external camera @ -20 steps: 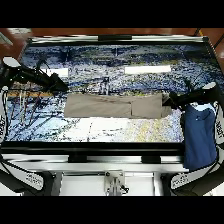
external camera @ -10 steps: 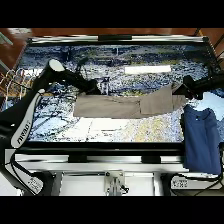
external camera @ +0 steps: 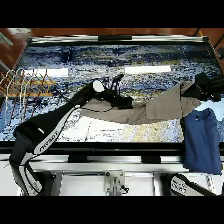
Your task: Fold the shirts.
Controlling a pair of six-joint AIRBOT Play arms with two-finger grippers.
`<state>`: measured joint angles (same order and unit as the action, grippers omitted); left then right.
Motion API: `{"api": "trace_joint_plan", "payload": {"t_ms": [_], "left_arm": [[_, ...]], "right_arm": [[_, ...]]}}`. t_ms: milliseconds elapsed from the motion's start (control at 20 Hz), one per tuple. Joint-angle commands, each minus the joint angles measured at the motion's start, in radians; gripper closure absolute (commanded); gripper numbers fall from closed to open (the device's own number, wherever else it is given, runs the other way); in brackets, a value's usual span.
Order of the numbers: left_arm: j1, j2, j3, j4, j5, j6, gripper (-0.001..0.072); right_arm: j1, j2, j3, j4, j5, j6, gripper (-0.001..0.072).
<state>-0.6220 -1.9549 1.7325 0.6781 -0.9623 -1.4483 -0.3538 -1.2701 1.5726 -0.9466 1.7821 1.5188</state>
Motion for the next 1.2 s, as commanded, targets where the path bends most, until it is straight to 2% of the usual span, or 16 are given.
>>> {"api": "trace_joint_plan", "payload": {"t_ms": [0, 200, 250, 350, 400, 550, 700, 950, 1150], "left_arm": [[-0.062, -0.044, 0.001, -0.092, 0.037, -0.023, 0.0665], [-0.126, -0.082, 0.001, -0.143, 0.054, -0.087, 0.0665], [-0.142, -0.095, 0.001, -0.193, 0.060, -0.080, 0.0665], [-0.158, -0.110, 0.001, -0.341, 0.098, 0.001, 0.0665], [-0.156, -0.109, 0.002, -0.378, 0.122, 0.013, 0.0666], [-0.105, -0.090, 0.001, -0.359, 0.103, 0.043, 0.0670], [-0.027, 0.000, 0.001, -0.092, 0.008, -0.011, 0.0672], [0.099, 0.243, 0.000, 0.418, -0.167, -0.114, 0.0671], [0.269, 0.425, 0.000, 0.583, -0.226, -0.150, 0.0670]], "right_arm": [[0.000, 0.078, 0.001, 0.003, 0.060, 0.016, 0.0647], [0.000, 0.140, 0.001, 0.021, 0.074, 0.029, 0.0647], [0.000, 0.146, 0.001, 0.031, 0.074, 0.035, 0.0647], [0.000, 0.147, 0.001, 0.034, 0.074, 0.042, 0.0647], [0.000, 0.147, 0.001, 0.032, 0.072, 0.042, 0.0647], [0.005, 0.147, 0.001, 0.031, 0.054, 0.051, 0.0647], [0.070, 0.133, 0.001, 0.014, 0.042, 0.053, 0.0647], [0.246, 0.063, 0.001, -0.006, -0.066, 0.058, 0.0647], [0.391, -0.021, 0.001, -0.006, -0.183, 0.062, 0.0647]]}}
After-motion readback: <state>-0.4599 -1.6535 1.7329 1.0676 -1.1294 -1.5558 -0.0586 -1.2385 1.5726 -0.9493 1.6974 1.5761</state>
